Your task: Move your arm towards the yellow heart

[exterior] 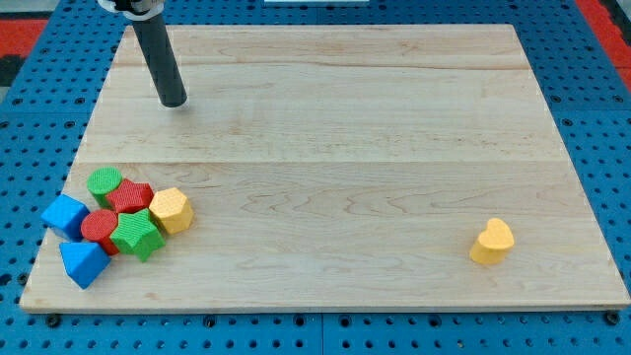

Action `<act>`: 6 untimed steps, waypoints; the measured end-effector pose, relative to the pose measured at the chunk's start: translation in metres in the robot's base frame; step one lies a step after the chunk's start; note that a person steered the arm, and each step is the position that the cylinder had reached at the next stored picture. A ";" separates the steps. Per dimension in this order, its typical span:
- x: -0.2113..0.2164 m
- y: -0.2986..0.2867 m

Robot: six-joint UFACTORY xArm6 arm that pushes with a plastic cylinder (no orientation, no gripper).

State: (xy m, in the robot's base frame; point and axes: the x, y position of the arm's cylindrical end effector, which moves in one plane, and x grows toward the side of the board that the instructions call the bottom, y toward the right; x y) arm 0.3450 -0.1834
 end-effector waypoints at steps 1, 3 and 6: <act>0.000 0.000; 0.017 0.012; 0.249 0.102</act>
